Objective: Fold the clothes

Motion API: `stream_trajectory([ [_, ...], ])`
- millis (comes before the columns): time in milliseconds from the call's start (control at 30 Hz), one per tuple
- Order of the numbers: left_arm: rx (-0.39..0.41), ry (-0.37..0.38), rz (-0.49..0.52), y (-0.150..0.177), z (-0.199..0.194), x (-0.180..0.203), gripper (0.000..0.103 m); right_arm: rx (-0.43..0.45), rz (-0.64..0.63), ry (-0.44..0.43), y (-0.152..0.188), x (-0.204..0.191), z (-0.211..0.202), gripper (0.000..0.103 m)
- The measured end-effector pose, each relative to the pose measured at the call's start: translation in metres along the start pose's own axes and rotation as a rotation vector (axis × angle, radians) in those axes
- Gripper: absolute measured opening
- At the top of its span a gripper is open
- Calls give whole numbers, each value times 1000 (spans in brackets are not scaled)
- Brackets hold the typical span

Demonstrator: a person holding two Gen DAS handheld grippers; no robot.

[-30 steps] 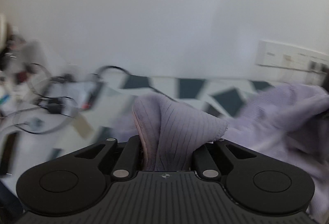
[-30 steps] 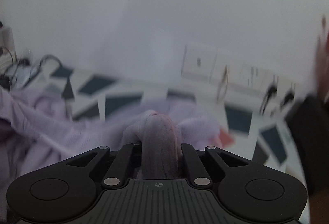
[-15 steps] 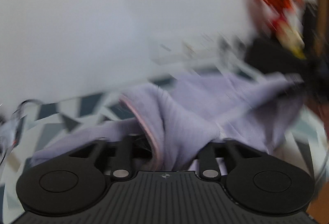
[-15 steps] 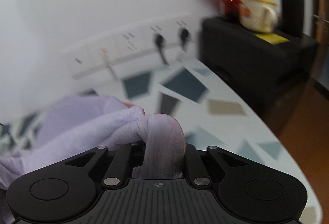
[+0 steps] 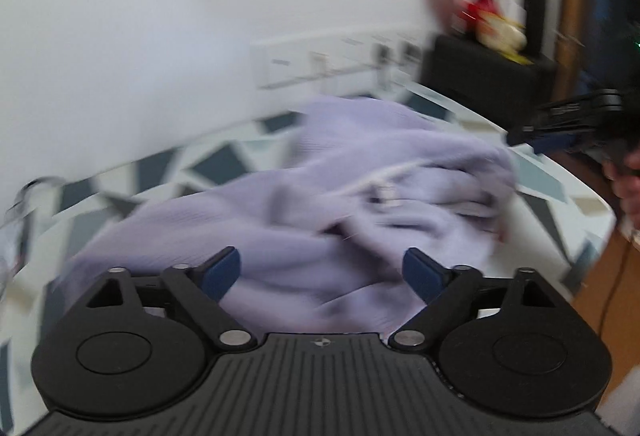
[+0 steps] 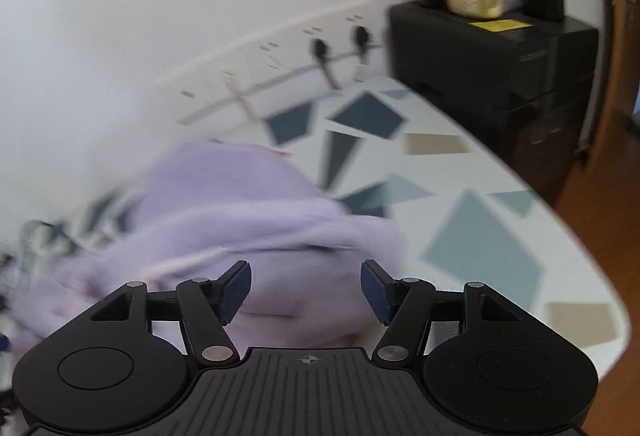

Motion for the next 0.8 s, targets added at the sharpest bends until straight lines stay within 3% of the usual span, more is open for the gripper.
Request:
stream_trajectory([
  [100, -53, -91, 14, 30, -16, -38, 94, -75, 39, -180, 17, -41, 7, 57],
  [167, -106, -149, 34, 53, -24, -64, 94, -147, 24, -242, 41, -75, 20, 59],
  [300, -205, -175, 3, 98, -40, -104, 94, -219, -15, -229, 83, -130, 42, 76],
  [400, -236, -188, -9, 123, -49, -116, 94, -286, 5, -199, 104, -150, 54, 76],
  [467, -230, -183, -18, 131, -50, -120, 94, -332, 19, -177, 118, -163, 62, 65],
  [533, -220, -174, -30, 135, -49, -122, 94, -384, 44, -155, 122, -168, 67, 40],
  [600, -216, -153, -51, 135, -49, -125, 94, -373, 54, -160, 116, -175, 63, 19],
  [800, -203, -89, -113, 135, -48, -133, 94, -227, 38, -136, 83, -185, 38, 12],
])
Point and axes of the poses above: each gripper's, at about its wrist camera, not at the fingertips, and z roughly the way its jaws point, x to its right, y to its underside, the point moved 5 cm from there along z, roughly the way its jaws point, and after that the axes turned 12 degrees about x, right-handed, at the moved point
